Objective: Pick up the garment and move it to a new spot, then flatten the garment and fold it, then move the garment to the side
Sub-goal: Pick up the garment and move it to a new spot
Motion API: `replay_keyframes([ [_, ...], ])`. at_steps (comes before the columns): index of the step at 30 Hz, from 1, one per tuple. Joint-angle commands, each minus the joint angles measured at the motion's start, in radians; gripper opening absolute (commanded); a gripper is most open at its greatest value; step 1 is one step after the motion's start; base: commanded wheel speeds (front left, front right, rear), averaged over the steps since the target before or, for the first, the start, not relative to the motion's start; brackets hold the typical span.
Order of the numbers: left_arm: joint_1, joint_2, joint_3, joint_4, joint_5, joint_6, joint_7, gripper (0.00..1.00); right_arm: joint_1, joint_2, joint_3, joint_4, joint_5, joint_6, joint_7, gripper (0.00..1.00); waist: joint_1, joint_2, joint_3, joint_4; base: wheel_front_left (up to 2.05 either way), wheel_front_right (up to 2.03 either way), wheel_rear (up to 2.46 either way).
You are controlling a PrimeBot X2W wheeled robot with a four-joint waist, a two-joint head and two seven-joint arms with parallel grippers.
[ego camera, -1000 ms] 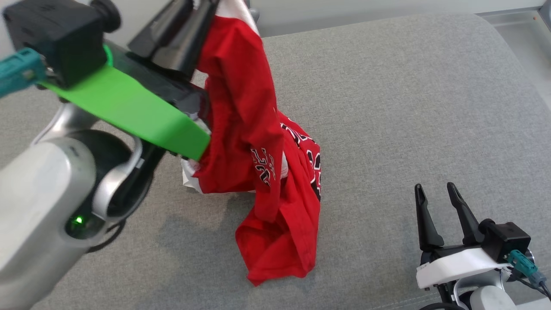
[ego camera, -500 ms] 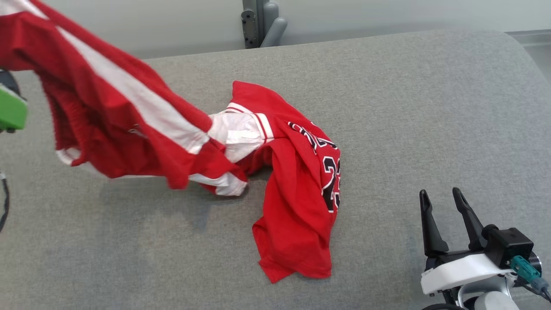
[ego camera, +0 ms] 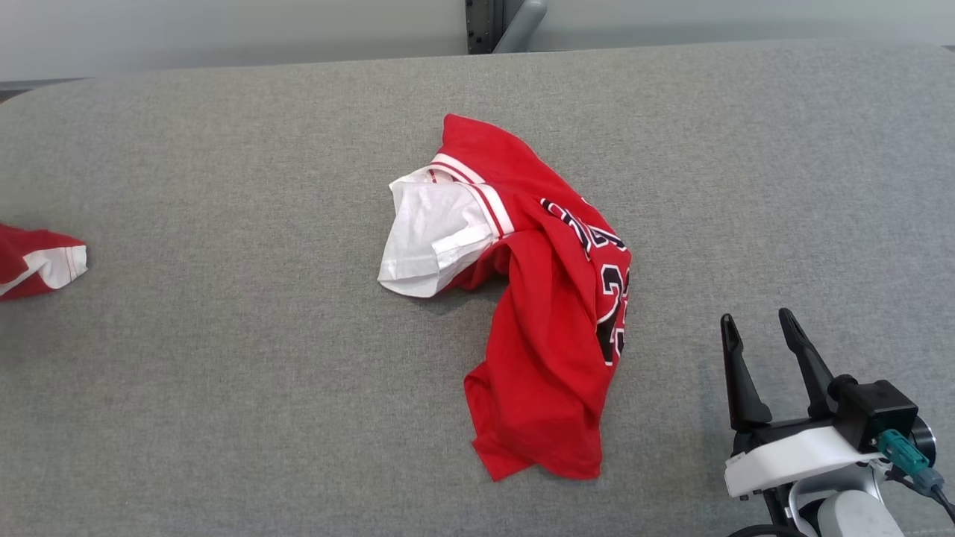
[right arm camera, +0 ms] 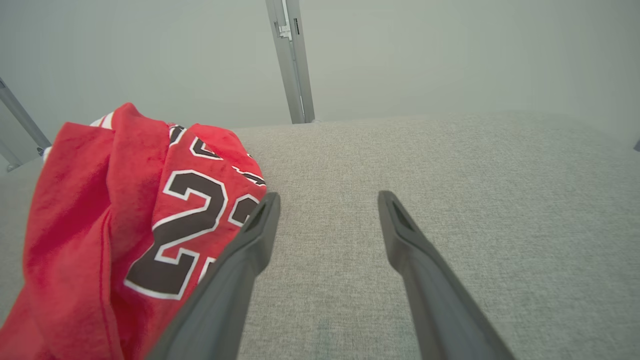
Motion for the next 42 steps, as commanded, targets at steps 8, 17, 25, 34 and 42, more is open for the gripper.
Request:
replay_keyframes([
  [8,-0.046,-0.056,-0.039,0.172,0.003,-0.064,0.012,0.00,-0.029,-0.009,0.013,0.004,-0.004,0.000,-0.003,1.00,0.0000,0.0000,0.032,-0.010,0.00,0.00,0.00],
  [17,-0.004,-0.170,-0.090,0.378,-0.030,-0.147,0.008,0.00,-0.030,-0.010,0.013,0.004,-0.002,-0.001,-0.003,1.00,0.0000,0.0000,0.051,-0.035,0.00,0.00,0.00],
  [25,0.007,-0.226,-0.143,0.488,0.000,-0.156,0.017,1.00,-0.034,-0.007,0.011,0.010,-0.002,0.000,-0.003,1.00,0.0000,0.0000,0.049,-0.044,0.00,0.00,0.00],
  [34,0.048,-0.167,-0.168,0.446,0.029,-0.151,0.026,1.00,-0.012,-0.004,0.015,0.019,0.008,-0.001,-0.003,1.00,0.0000,0.0000,0.005,-0.065,0.00,0.00,0.00],
  [42,0.186,-0.071,-0.121,0.176,-0.017,-0.101,0.025,1.00,0.031,-0.003,-0.002,0.011,0.009,0.000,-0.003,1.00,0.0000,0.0000,-0.034,-0.058,0.00,0.00,0.00],
])
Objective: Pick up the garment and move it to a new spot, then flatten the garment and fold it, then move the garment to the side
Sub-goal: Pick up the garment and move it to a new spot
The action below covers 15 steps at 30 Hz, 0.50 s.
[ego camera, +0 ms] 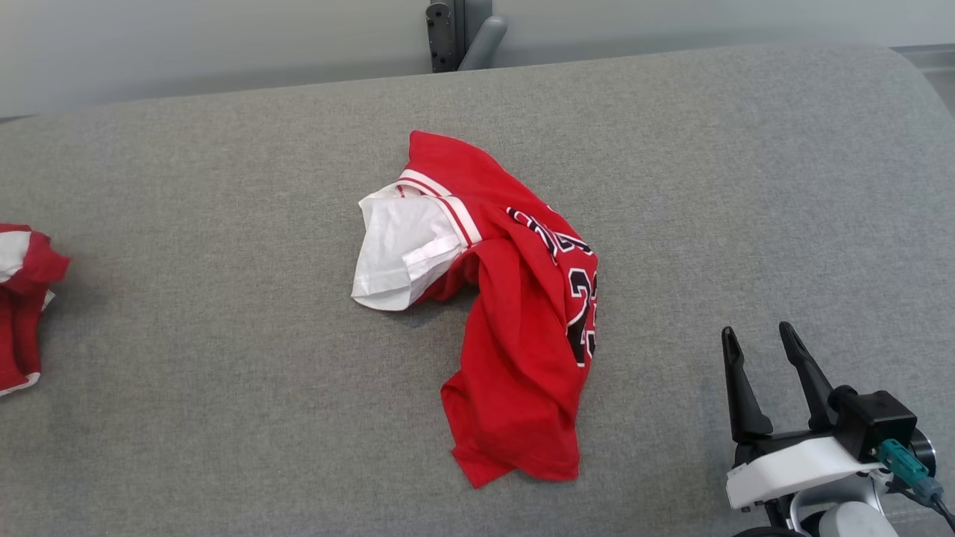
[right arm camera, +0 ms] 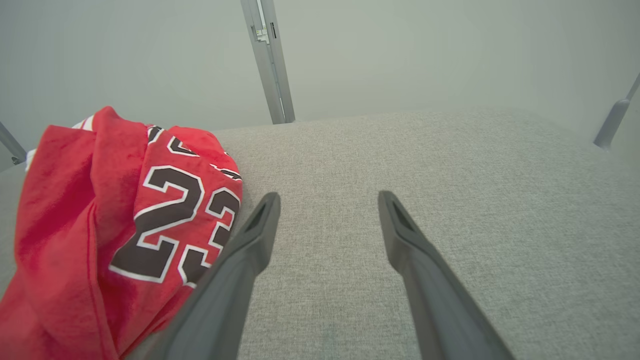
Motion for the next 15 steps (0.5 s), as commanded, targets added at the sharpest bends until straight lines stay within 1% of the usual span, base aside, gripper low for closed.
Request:
replay_keyframes([
  [1,0.034,0.011,0.020,-0.055,-0.015,0.023,-0.019,1.00,0.017,-0.002,-0.004,-0.004,-0.001,-0.001,-0.003,1.00,0.0000,0.0000,-0.011,0.006,0.00,0.00,0.00],
  [4,0.104,0.029,0.044,-0.193,-0.029,0.078,-0.048,1.00,0.020,-0.001,-0.002,-0.008,-0.007,0.000,-0.003,1.00,0.0000,0.0000,-0.021,0.010,0.00,0.00,0.00],
  [7,0.160,0.013,0.065,-0.343,-0.027,0.136,-0.101,1.00,0.020,-0.002,0.001,-0.011,-0.010,0.000,-0.003,1.00,0.0000,0.0000,-0.024,0.013,0.00,0.00,0.00],
  [9,0.201,-0.014,0.070,-0.429,-0.019,0.169,-0.149,1.00,0.015,-0.002,0.004,-0.017,-0.013,0.000,-0.003,1.00,0.0000,0.0000,-0.025,0.012,0.00,0.00,0.00],
  [10,0.246,-0.036,0.064,-0.491,-0.002,0.214,-0.187,1.00,0.010,-0.002,0.004,-0.025,-0.019,0.000,-0.003,1.00,0.0000,0.0000,-0.028,0.007,0.00,0.00,0.00],
  [11,0.265,-0.056,0.058,-0.515,0.001,0.227,-0.207,1.00,0.008,-0.002,0.004,-0.030,-0.024,0.000,-0.003,1.00,0.0000,0.0000,-0.028,0.003,0.00,0.00,0.00],
  [13,0.304,-0.097,0.034,-0.549,0.020,0.237,-0.241,1.00,0.009,-0.005,0.005,-0.044,-0.031,-0.001,-0.003,1.00,0.0000,0.0000,-0.030,-0.002,0.00,0.00,0.00],
  [14,0.324,-0.122,0.022,-0.550,0.024,0.240,-0.253,1.00,0.012,-0.005,0.004,-0.053,-0.033,0.000,-0.003,1.00,0.0000,0.0000,-0.031,-0.005,0.00,0.00,0.00],
  [15,0.344,-0.134,0.006,-0.543,0.047,0.245,-0.265,1.00,0.015,-0.005,0.004,-0.063,-0.038,0.000,-0.003,1.00,0.0000,0.0000,-0.032,-0.008,0.00,0.00,0.00],
])
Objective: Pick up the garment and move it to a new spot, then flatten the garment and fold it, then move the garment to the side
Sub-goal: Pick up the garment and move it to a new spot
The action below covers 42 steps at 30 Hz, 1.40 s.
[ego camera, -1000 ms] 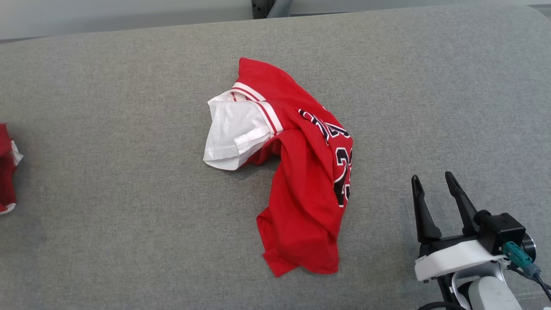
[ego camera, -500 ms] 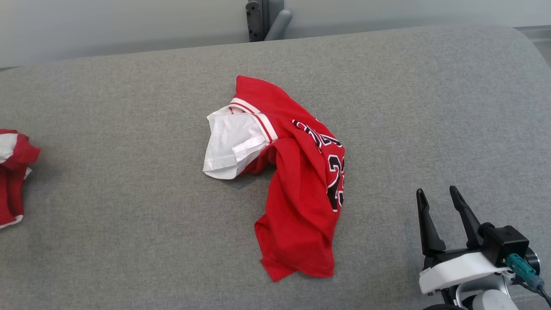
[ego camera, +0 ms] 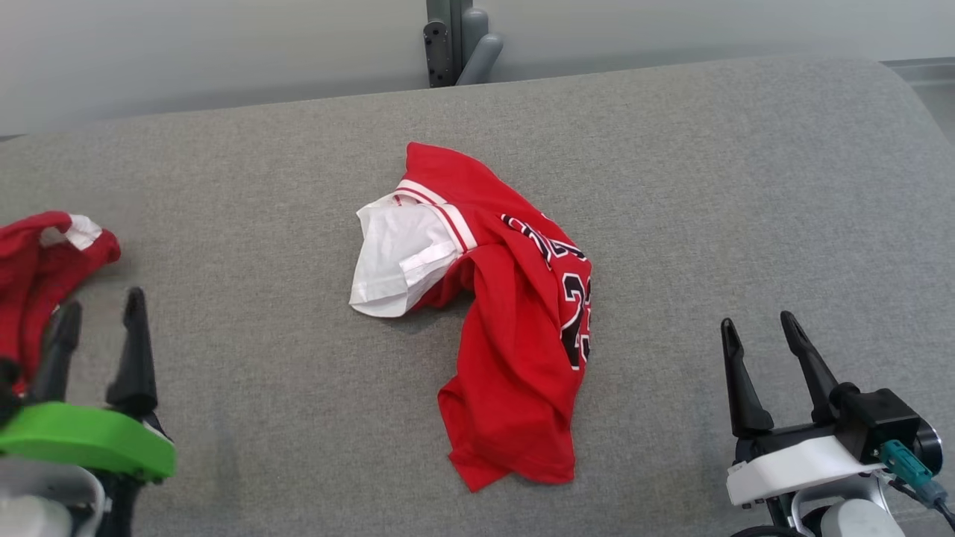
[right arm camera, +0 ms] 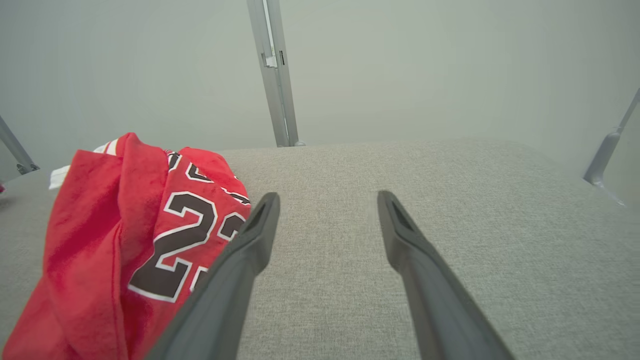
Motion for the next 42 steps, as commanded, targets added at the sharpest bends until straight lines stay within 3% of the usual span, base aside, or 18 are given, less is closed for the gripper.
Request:
replay_keyframes([
  [1,0.033,-0.021,-0.023,0.016,0.043,0.007,-0.019,1.00,0.006,-0.006,-0.001,-0.019,-0.011,0.000,-0.003,1.00,0.0000,-0.0001,-0.003,-0.006,0.00,0.00,0.00],
  [6,0.058,-0.168,-0.053,0.076,0.129,-0.056,-0.049,1.00,0.025,-0.015,-0.018,-0.065,-0.033,0.000,-0.003,1.00,0.0000,-0.0001,-0.012,-0.015,0.00,0.00,0.00],
  [8,0.060,-0.236,-0.025,0.096,0.184,-0.089,-0.050,1.00,0.029,-0.017,-0.027,-0.073,-0.036,0.000,-0.003,1.00,0.0000,-0.0001,-0.014,-0.015,0.00,0.00,0.00],
  [10,0.069,-0.269,-0.006,0.110,0.219,-0.105,-0.049,1.00,0.034,-0.019,-0.031,-0.075,-0.037,0.000,-0.003,1.00,0.0000,-0.0001,-0.015,-0.015,0.00,0.00,0.00],
  [16,0.131,-0.437,0.128,0.154,0.442,-0.237,-0.050,1.00,0.047,-0.020,-0.048,-0.070,-0.037,0.000,-0.003,1.00,0.0000,-0.0001,-0.031,-0.016,0.00,0.00,0.00],
  [20,0.190,-0.519,0.210,0.183,0.587,-0.339,-0.050,1.00,0.062,-0.016,-0.064,-0.069,-0.042,0.000,-0.003,1.00,0.0000,-0.0001,-0.041,-0.014,0.00,0.00,0.00],
  [24,0.221,-0.581,0.267,0.213,0.708,-0.436,-0.050,1.00,0.065,-0.014,-0.079,-0.064,-0.053,0.000,-0.003,1.00,0.0000,-0.0001,-0.046,-0.008,0.00,0.00,0.00],
  [29,0.251,-0.660,0.357,0.234,0.798,-0.505,-0.050,1.00,0.064,-0.017,-0.093,-0.055,-0.070,0.000,-0.003,1.00,0.0000,-0.0001,-0.051,-0.005,0.00,0.00,0.00],
  [34,0.268,-0.700,0.413,0.260,0.844,-0.541,-0.050,1.00,0.047,-0.034,-0.071,-0.031,-0.073,0.000,-0.003,1.00,0.0000,-0.0001,-0.056,-0.003,0.00,0.00,0.00],
  [42,0.259,-0.722,0.465,0.284,0.871,-0.556,-0.050,1.00,0.042,-0.044,-0.050,-0.015,-0.061,0.000,-0.003,1.00,0.0000,-0.0001,-0.074,0.007,0.00,0.00,0.00],
])
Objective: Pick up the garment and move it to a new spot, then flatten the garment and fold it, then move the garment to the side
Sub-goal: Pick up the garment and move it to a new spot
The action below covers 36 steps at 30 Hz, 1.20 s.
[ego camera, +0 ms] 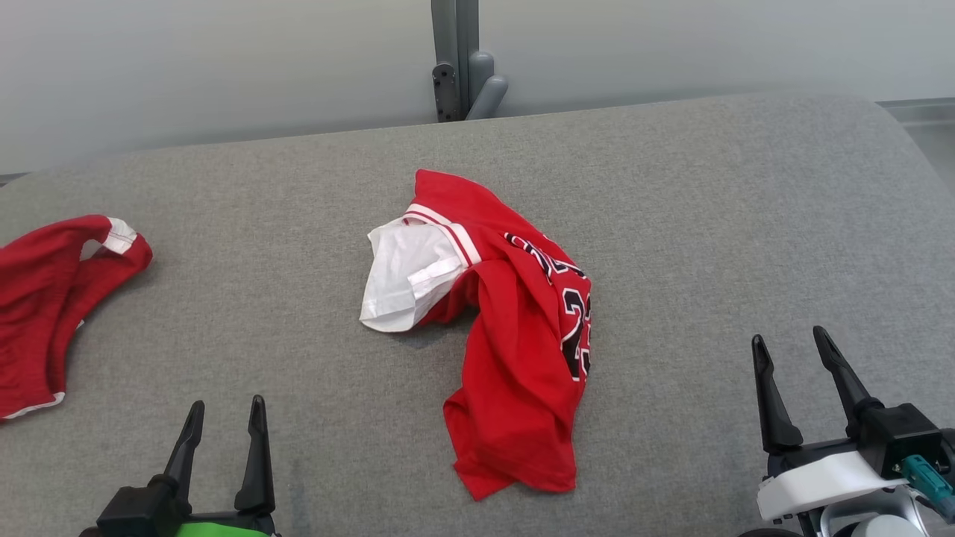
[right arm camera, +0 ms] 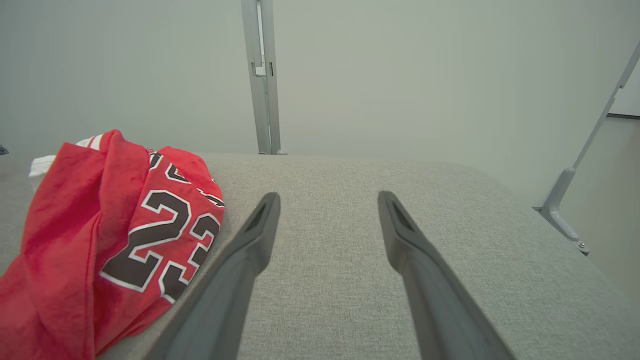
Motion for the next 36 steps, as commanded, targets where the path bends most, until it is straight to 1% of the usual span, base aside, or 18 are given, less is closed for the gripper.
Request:
replay_keyframes([
  [1,0.000,-0.007,0.008,0.002,0.009,-0.004,-0.003,1.00,0.004,-0.002,0.003,0.003,0.005,-0.001,-0.003,1.00,0.0000,0.0000,-0.008,0.005,0.00,0.00,0.00],
  [18,0.013,-0.001,-0.013,0.007,-0.011,-0.004,-0.003,1.00,0.021,-0.003,0.019,0.013,0.011,-0.001,-0.003,1.00,0.0000,0.0000,-0.047,0.004,0.00,0.00,0.00],
  [36,0.015,0.010,-0.022,0.017,-0.016,-0.005,-0.003,1.00,0.024,-0.006,0.026,0.020,0.019,-0.001,-0.003,1.00,0.0000,0.0000,-0.052,0.005,0.00,0.00,0.00],
])
